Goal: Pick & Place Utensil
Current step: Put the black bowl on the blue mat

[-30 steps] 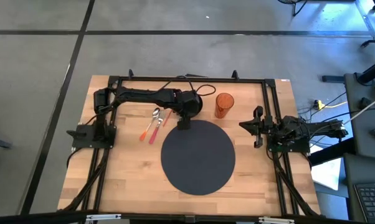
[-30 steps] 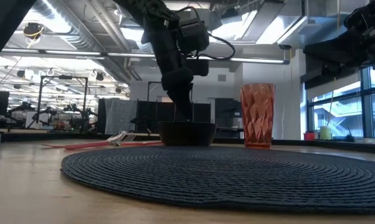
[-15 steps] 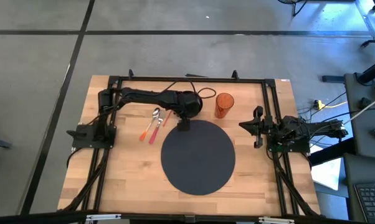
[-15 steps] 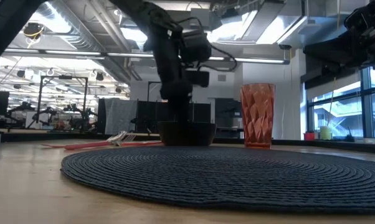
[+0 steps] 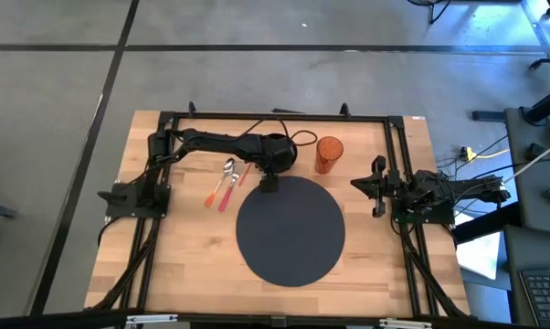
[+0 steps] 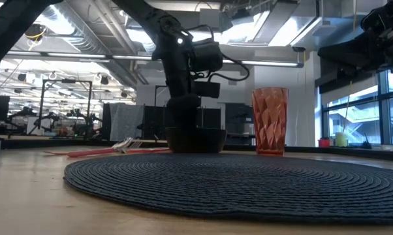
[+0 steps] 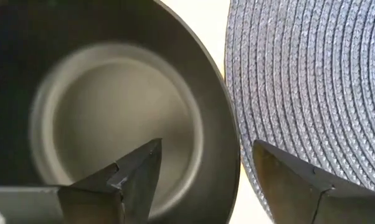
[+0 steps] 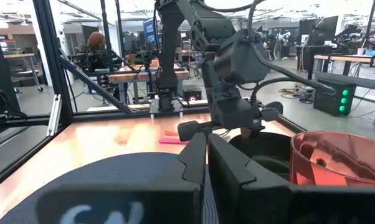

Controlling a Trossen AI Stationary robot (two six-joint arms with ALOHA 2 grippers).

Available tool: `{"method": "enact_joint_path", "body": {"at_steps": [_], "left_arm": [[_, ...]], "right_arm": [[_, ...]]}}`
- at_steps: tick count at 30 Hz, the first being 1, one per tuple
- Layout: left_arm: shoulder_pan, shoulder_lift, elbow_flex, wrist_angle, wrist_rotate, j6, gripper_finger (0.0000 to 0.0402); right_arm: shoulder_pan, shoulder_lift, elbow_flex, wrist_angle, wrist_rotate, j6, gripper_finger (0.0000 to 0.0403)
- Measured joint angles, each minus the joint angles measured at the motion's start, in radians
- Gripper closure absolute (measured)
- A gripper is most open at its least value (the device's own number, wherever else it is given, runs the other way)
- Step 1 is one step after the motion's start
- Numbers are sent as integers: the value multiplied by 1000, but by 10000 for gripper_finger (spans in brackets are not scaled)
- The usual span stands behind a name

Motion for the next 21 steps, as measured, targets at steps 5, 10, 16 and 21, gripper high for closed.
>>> {"method": "enact_joint_path", "body": {"at_steps": [5,10,16,21], "left_arm": [[0,0,0,0,-18,-4,201],[0,0,0,0,-20,-7,277],[0,0,0,0,-60,-7,383],[-4,-1,0,-9,-136,-7,396]], "right_arm": [[0,0,0,-5,-1,0,384],[0,0,0,-7,-1,0,384],[0,0,0,-10,-2,1,384],[0,0,0,-10,-2,2,384]]}}
